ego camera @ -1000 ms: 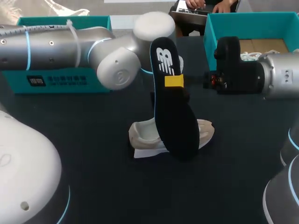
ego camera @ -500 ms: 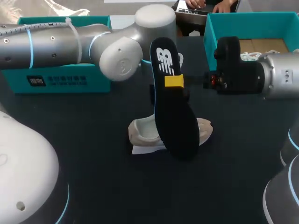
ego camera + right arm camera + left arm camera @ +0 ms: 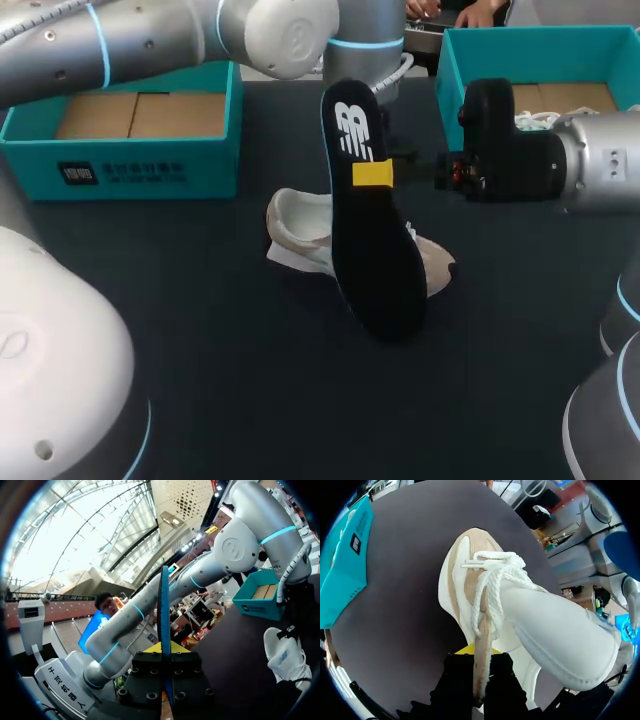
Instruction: Take the shoe out of the shoebox, open the shoe tongue, remove and reinsert the insole, then place the shoe into the shoebox
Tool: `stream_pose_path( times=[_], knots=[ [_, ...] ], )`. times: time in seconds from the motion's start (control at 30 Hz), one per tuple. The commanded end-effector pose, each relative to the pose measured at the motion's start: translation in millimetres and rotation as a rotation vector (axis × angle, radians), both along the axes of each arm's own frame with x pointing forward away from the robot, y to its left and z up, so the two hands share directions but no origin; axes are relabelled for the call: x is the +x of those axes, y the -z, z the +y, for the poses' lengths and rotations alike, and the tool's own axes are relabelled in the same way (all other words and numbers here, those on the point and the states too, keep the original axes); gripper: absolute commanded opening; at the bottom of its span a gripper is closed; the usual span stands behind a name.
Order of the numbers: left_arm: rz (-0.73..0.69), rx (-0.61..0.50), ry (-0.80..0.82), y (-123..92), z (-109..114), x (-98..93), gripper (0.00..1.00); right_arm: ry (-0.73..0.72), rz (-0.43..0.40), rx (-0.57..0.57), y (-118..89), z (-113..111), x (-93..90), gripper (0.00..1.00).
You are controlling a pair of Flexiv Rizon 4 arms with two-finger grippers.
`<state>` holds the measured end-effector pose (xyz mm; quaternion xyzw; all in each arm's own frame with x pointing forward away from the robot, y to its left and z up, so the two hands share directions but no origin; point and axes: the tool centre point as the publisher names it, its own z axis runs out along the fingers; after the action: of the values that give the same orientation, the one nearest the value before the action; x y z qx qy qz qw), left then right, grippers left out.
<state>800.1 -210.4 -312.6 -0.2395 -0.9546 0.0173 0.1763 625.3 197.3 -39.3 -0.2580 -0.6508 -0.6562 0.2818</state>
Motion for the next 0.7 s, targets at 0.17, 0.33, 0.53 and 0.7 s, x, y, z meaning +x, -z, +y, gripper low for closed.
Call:
stream_pose_path(
  times=[0.17,0.33,0.53,0.7],
  knots=[
    [0.076,0.035,0.096,-2,-5,5.1,0.0,0.001,0.001,-0.003,0,2,-0.2,0.0],
    [0.17,0.01,0.398,-2,2,-2.0,0.0,0.001,0.001,-0.003,0,2,-0.2,0.0],
    [0.182,-0.02,0.811,4,14,-3.8,0.0,0.001,0.001,-0.003,0,2,-0.2,0.0],
    [0.104,0.007,1.093,0,14,-3.6,0.0,0.001,0.001,-0.003,0,2,-0.2,0.0]
  ],
)
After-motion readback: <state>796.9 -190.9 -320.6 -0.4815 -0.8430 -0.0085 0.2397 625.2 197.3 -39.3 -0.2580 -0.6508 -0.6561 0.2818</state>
